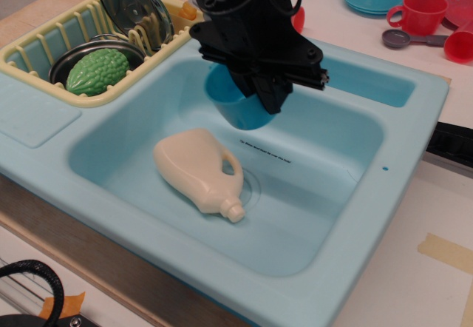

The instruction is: Put cup from anywhere into sink

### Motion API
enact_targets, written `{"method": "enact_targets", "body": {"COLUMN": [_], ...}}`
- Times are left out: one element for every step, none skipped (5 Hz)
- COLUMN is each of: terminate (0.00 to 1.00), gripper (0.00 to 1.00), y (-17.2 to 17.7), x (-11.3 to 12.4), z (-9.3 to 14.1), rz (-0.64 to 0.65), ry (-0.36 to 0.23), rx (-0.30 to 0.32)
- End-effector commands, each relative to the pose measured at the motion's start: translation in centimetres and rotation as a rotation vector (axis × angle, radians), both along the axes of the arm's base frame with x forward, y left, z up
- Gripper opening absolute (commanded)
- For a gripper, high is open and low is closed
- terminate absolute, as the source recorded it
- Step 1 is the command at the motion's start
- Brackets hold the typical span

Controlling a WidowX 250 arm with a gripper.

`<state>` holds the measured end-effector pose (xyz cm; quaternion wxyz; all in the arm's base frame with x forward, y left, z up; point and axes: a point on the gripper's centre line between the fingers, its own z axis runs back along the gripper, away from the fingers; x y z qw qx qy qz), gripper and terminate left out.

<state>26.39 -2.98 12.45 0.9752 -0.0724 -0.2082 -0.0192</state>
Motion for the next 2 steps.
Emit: {"method": "enact_targets", "body": {"terminate": [0.00, 1.00], "gripper": [1.00, 1.00], "y": [-0.09, -0.09], "x": [-0.10, -0.10], "z": [-1.87, -1.87], "rz": [-0.040, -0.040], "ry": [0.005, 0.005], "rx": [-0.112, -0.112]}}
